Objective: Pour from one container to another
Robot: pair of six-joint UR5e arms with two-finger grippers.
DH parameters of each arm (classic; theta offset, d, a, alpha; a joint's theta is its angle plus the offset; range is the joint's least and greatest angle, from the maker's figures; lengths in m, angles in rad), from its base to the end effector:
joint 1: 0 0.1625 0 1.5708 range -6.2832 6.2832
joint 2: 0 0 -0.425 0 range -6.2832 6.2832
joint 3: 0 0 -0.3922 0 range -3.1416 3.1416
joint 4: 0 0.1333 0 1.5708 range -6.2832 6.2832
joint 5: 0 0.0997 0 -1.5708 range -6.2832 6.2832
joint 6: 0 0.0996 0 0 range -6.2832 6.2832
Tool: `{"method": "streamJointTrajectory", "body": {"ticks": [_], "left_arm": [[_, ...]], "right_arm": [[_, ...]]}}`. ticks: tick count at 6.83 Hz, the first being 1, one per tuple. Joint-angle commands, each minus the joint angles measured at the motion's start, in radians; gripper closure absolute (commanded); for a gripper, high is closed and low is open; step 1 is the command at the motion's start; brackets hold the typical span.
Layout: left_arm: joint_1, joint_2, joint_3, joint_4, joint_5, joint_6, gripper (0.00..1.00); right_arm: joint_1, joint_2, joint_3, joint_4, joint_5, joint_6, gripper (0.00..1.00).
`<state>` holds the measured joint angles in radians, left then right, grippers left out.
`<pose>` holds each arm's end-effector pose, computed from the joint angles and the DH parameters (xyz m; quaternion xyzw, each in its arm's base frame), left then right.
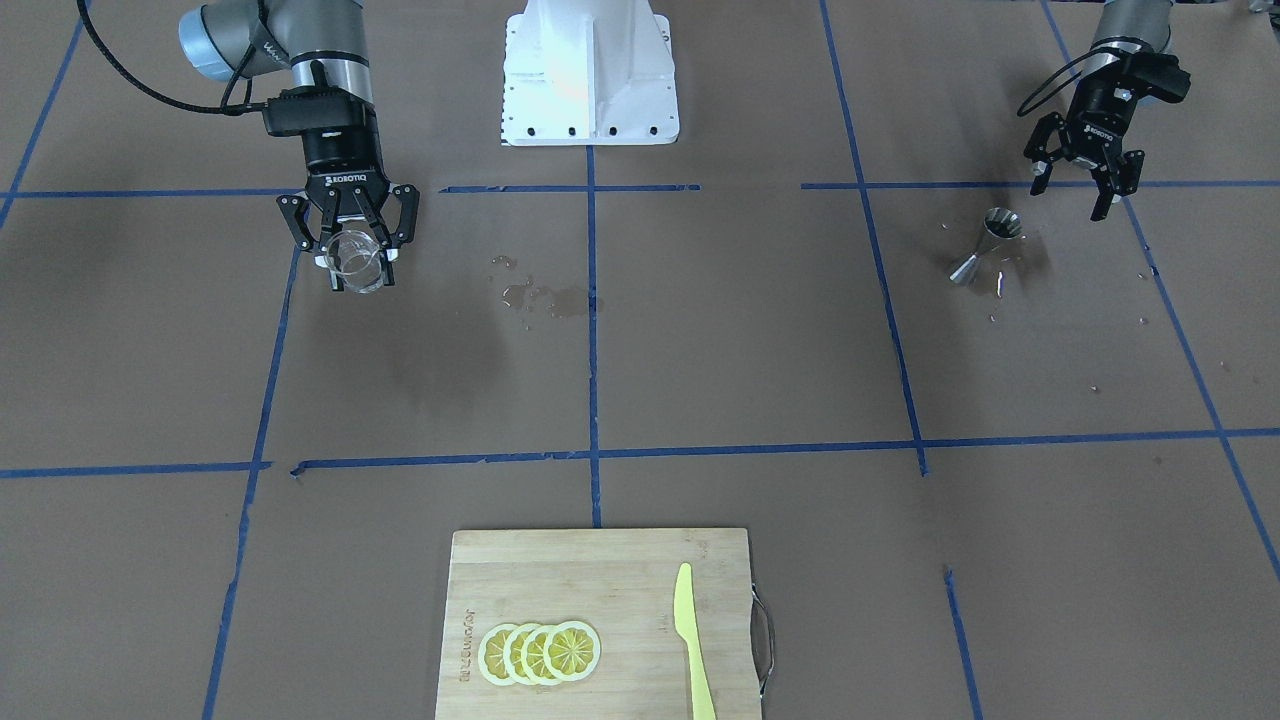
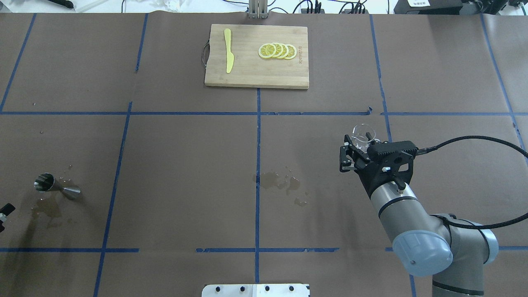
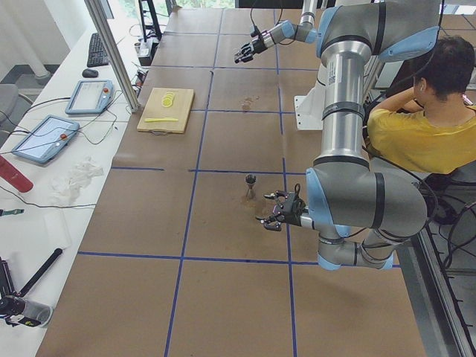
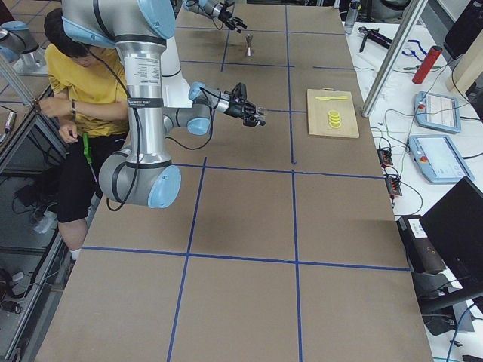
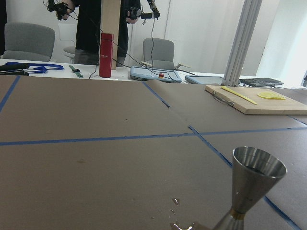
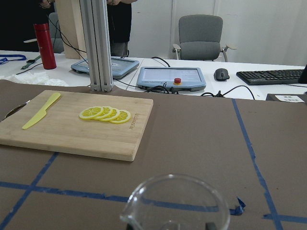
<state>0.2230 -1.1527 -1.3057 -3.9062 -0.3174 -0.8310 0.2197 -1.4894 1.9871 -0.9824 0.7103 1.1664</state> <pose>0.2011 -0.1881 0.6966 0.5365 0.4742 -0.1280 0.6862 -0.4260 -0.3091 0.3409 0.4840 -0.3373 0.1429 0.7947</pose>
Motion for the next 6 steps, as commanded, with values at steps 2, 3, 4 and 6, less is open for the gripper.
{"method": "streamJointTrajectory", "body": {"ticks": [2, 3, 4, 6], "left_arm": [[-0.297, 0.011, 0.005, 0.064, -0.260, -0.007, 0.00], [-0.467, -0.036, 0.003, 0.170, -0.407, -0.008, 0.00], [-0.596, -0.074, 0.002, 0.248, -0.546, -0.008, 0.00], [-0.805, -0.150, -0.006, 0.402, -0.773, -0.010, 0.00]], "right_arm": [[-0.002, 0.001, -0.017, -0.001, -0.005, 0.056, 1.00], [-0.005, 0.001, -0.024, -0.001, -0.009, 0.080, 1.00], [-0.014, 0.001, -0.048, -0.001, -0.043, 0.100, 1.00], [-0.061, -0.014, -0.073, -0.001, -0.092, 0.192, 1.00]]}}
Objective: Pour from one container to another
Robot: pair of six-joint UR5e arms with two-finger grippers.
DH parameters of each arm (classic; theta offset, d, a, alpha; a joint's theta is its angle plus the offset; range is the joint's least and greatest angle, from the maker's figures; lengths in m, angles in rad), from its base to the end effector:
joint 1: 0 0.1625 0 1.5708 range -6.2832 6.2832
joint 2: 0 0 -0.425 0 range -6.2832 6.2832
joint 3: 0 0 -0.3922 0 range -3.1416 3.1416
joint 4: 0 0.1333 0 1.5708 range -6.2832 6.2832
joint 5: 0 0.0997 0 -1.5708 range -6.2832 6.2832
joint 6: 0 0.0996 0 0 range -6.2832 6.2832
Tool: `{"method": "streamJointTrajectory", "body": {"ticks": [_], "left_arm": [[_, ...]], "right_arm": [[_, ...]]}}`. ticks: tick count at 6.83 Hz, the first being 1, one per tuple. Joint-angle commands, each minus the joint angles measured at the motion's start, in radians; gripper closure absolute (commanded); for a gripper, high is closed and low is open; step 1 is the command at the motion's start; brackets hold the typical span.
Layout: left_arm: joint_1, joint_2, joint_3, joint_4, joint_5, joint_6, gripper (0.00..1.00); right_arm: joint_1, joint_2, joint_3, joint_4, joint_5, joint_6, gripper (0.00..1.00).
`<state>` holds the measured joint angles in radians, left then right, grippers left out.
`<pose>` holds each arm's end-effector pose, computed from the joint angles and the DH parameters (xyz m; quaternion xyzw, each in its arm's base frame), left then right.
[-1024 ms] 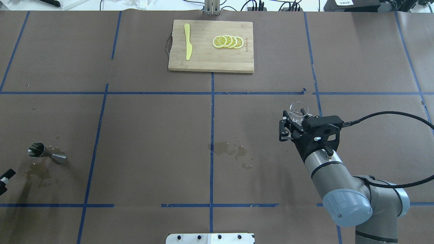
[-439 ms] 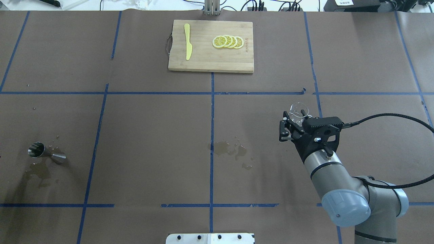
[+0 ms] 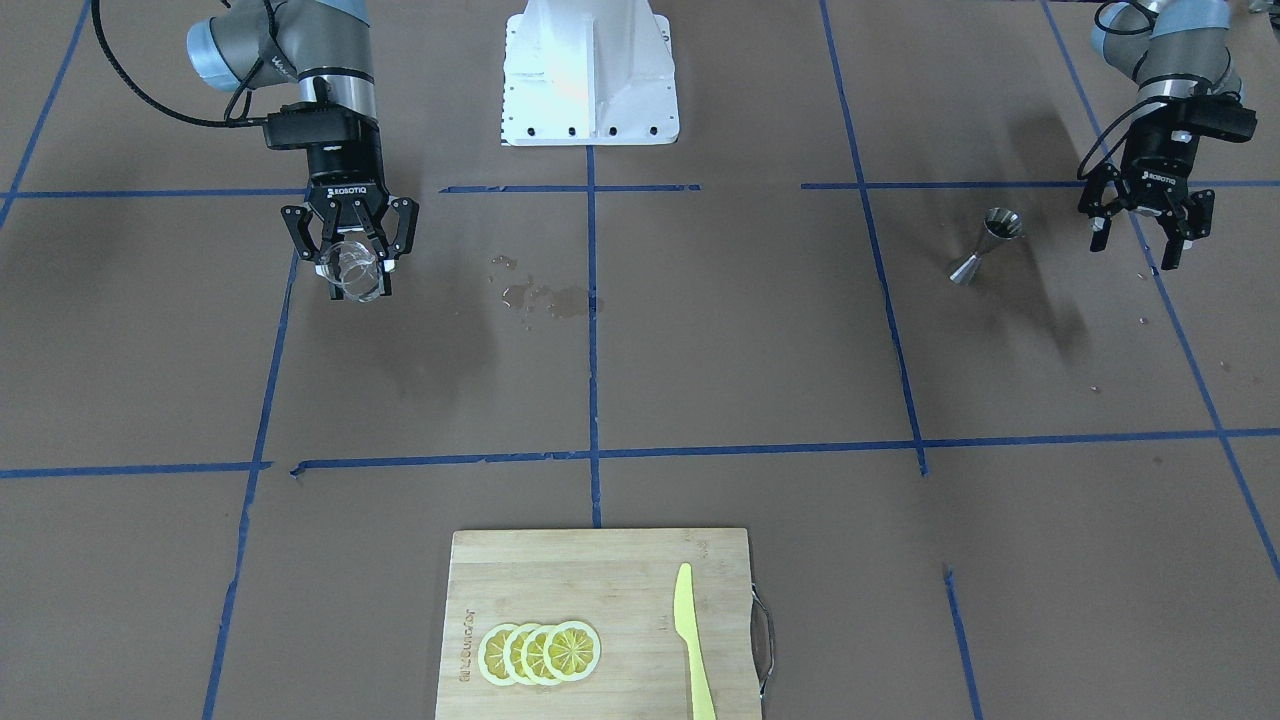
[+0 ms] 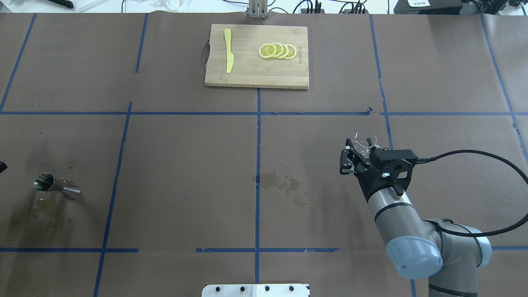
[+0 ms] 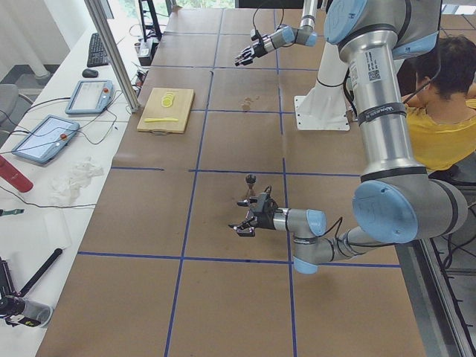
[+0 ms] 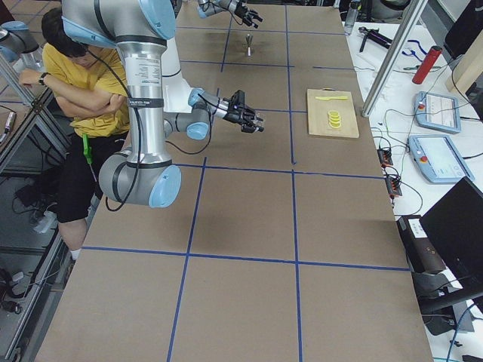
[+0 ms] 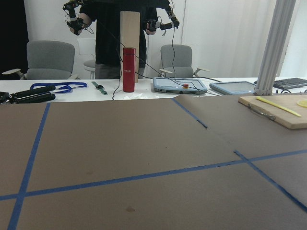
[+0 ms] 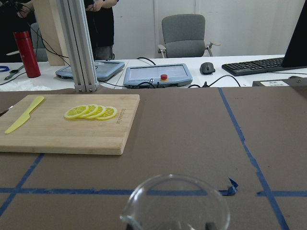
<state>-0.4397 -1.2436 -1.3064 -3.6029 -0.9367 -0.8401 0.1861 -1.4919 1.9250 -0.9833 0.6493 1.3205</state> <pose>0.1728 -0.2938 0.6952 0.5415 0.3930 -0.0999 0.7364 -0.4451 -0.3002 0.3681 0.4735 -0.3431 0.1920 0.7882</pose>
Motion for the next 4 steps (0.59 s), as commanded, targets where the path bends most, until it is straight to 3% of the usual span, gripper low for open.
{"method": "streamJointTrajectory", "body": {"ticks": [1, 2, 4], "left_arm": [[-0.268, -0.095, -0.008, 0.198, -0.320, 0.012, 0.00], [-0.380, -0.112, -0.016, 0.293, -0.485, 0.092, 0.00], [-0.564, -0.255, -0.022, 0.578, -0.730, 0.228, 0.00]], "right_arm": [[-0.040, -0.028, -0.017, 0.000, -0.039, 0.055, 1.00], [-0.048, -0.047, -0.041, -0.002, -0.087, 0.134, 1.00], [-0.065, -0.050, -0.099, -0.002, -0.157, 0.161, 1.00]]}}
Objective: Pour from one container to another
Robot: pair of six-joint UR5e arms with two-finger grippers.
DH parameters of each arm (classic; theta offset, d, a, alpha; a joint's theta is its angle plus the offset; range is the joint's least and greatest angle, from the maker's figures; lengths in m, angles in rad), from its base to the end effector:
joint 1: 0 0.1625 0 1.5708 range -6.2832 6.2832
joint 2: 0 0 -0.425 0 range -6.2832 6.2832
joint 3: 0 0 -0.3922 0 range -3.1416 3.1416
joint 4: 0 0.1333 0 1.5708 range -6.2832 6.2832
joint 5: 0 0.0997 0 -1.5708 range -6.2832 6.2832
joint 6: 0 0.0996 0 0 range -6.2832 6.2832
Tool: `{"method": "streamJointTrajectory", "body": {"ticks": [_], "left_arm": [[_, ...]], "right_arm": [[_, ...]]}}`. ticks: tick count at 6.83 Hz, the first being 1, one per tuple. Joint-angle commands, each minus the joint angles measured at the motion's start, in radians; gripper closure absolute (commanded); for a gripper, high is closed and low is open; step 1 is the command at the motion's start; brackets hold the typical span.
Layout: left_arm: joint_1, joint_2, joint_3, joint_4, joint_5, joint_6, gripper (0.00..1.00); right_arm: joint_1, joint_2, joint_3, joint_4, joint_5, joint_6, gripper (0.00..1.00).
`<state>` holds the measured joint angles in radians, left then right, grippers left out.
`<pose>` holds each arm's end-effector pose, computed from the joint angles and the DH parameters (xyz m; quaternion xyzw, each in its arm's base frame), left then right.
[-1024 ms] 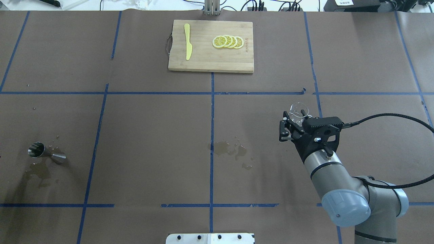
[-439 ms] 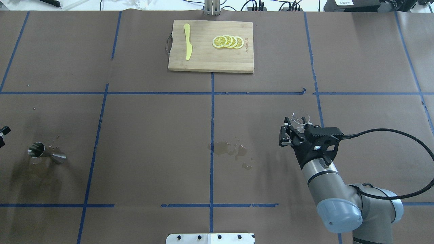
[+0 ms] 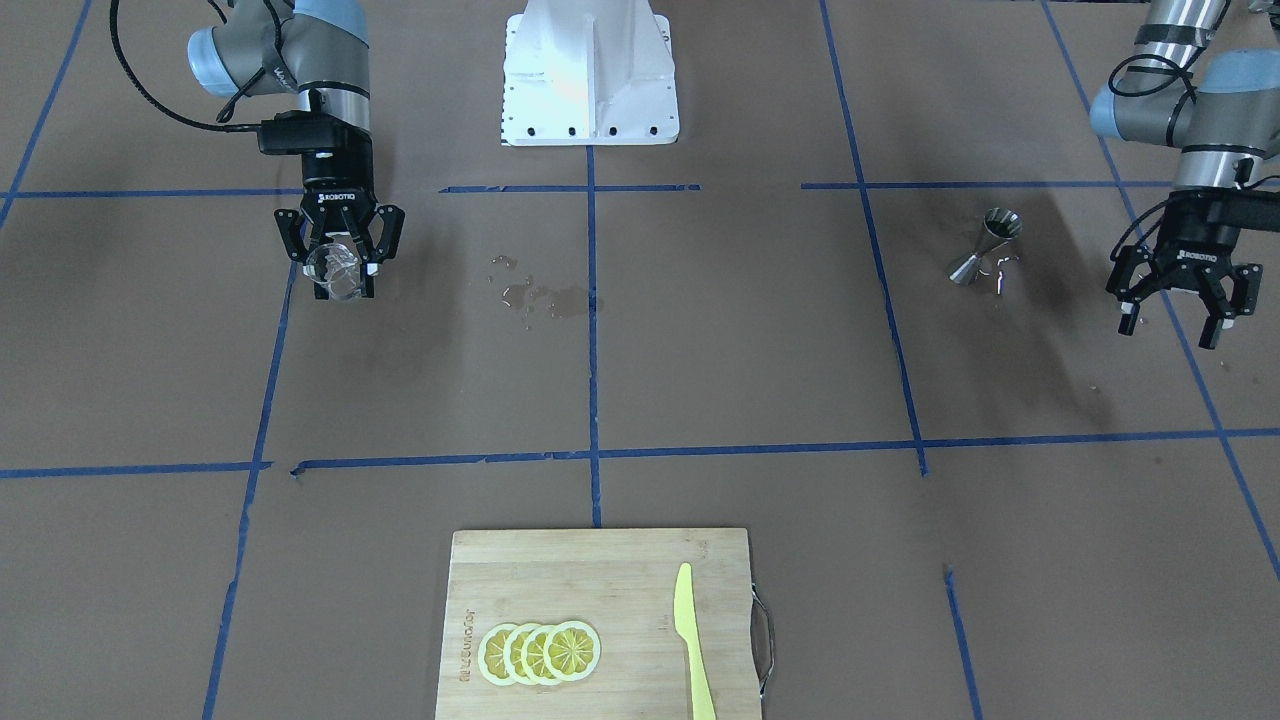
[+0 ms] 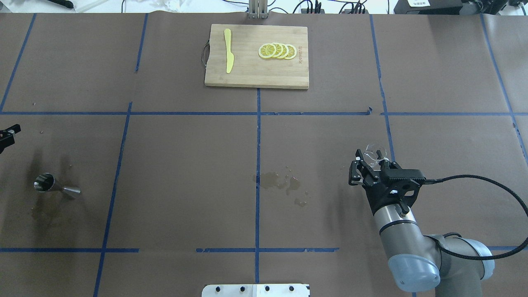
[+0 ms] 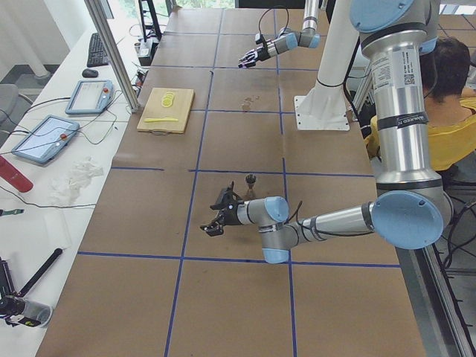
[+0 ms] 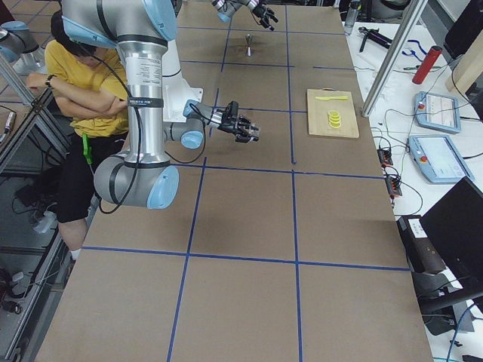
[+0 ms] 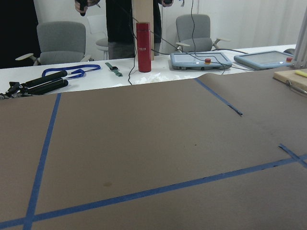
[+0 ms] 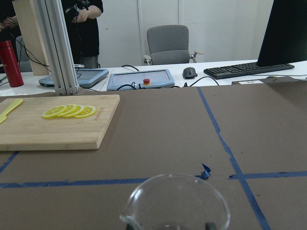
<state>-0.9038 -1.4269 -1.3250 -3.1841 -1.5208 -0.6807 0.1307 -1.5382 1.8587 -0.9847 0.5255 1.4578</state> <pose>0.1569 -0.4228 0.6722 0.4614 0.3423 -0.0200 0.8182 -0.4541 -0.2810 0.4160 0.4916 -0.3221 0.2255 0.7770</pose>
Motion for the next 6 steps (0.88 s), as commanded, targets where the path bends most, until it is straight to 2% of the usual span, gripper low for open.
{"method": "streamJointTrajectory", "body": {"ticks": [1, 2, 3, 6], "left_arm": [[-0.148, -0.111, -0.005, 0.223, -0.233, 0.069, 0.00], [-0.202, -0.115, -0.010, 0.257, -0.340, 0.069, 0.00], [-0.234, -0.127, -0.031, 0.294, -0.385, 0.069, 0.00], [-0.236, -0.136, -0.042, 0.316, -0.395, 0.067, 0.00]], "right_arm": [[-0.009, -0.003, -0.062, 0.000, -0.035, 0.039, 1.00], [-0.013, -0.003, -0.097, 0.000, -0.036, 0.064, 1.00], [-0.016, -0.003, -0.145, 0.000, -0.048, 0.078, 1.00], [-0.017, -0.003, -0.170, 0.000, -0.055, 0.079, 1.00]]}}
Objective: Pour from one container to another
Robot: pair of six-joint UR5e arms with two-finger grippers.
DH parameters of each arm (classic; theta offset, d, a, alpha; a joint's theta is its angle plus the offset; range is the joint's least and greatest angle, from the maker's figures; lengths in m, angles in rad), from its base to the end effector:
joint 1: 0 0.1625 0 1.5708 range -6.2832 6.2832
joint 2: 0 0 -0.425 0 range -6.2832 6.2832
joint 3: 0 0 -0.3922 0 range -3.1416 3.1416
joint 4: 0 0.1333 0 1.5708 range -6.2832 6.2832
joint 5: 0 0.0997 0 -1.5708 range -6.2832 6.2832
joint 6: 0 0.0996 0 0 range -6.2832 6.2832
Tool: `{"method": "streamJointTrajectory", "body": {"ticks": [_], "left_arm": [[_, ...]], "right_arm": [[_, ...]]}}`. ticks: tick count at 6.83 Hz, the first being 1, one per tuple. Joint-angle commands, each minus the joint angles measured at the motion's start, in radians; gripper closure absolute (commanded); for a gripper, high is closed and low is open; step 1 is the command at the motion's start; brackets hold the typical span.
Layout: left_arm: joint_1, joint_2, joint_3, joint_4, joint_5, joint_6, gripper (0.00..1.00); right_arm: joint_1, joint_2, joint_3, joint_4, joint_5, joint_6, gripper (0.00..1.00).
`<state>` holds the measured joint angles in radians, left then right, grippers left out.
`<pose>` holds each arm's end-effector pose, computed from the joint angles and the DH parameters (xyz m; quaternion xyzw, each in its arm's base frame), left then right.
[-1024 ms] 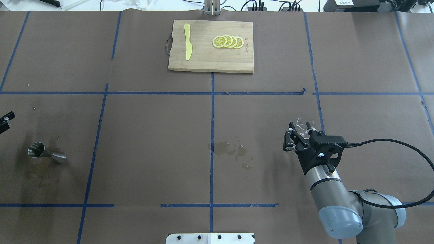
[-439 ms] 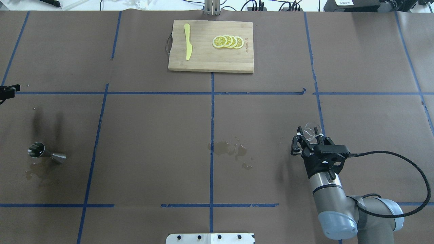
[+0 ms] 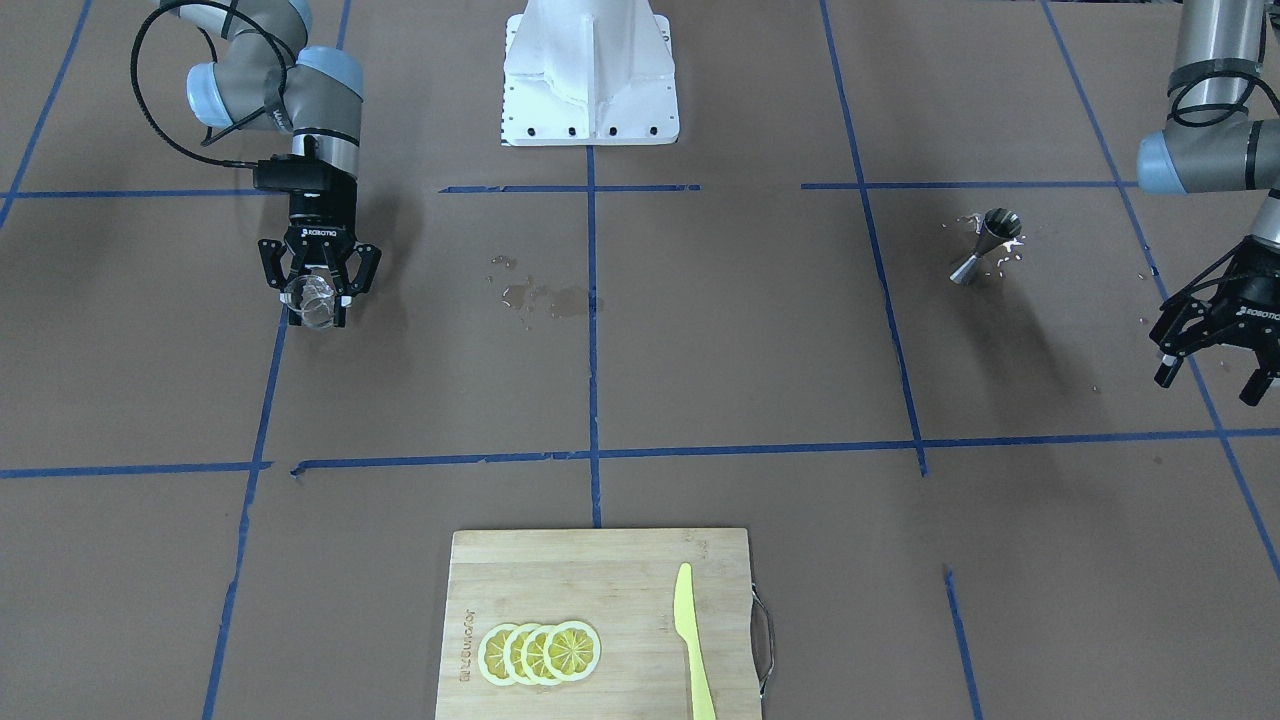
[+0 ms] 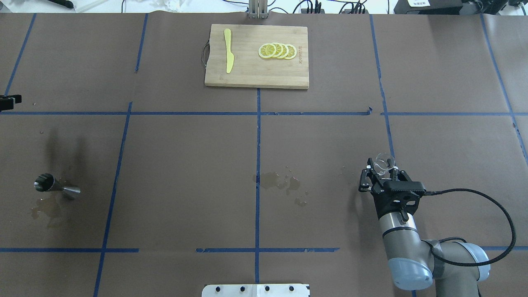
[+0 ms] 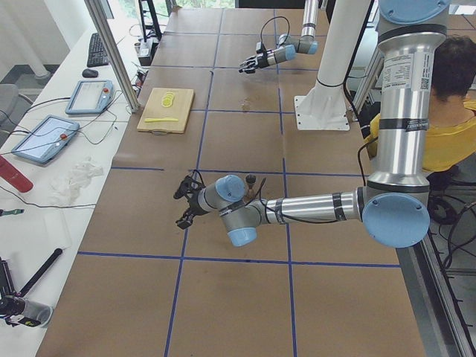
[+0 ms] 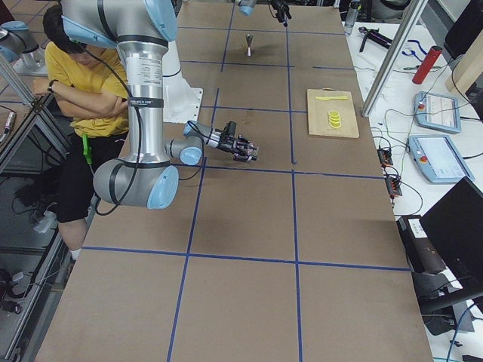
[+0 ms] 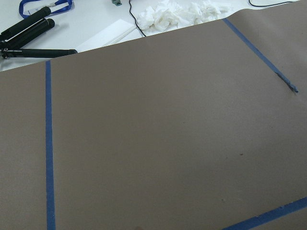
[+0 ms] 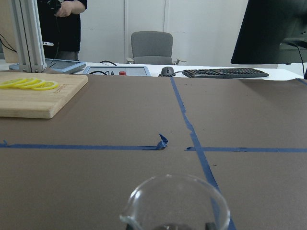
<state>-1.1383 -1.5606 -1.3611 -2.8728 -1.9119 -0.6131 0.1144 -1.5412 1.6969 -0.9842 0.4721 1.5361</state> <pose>0.1222 -0.5032 0.6291 0.3671 0.3795 0.0109 0.8492 -0.4755 -0.2781 0.4925 0.5083 -0.2722 0.2209 0.7866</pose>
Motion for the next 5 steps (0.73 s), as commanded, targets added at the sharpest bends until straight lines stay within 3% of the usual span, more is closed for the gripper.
{"method": "streamJointTrajectory", "body": {"ticks": [1, 5], "left_arm": [[-0.001, -0.004, -0.009, 0.004, -0.004, -0.002, 0.00], [-0.001, -0.007, -0.021, 0.004, -0.004, -0.005, 0.00]], "right_arm": [[0.001, 0.000, -0.017, 0.001, -0.001, 0.003, 1.00], [0.001, 0.000, -0.038, 0.001, -0.001, 0.070, 1.00]]}}
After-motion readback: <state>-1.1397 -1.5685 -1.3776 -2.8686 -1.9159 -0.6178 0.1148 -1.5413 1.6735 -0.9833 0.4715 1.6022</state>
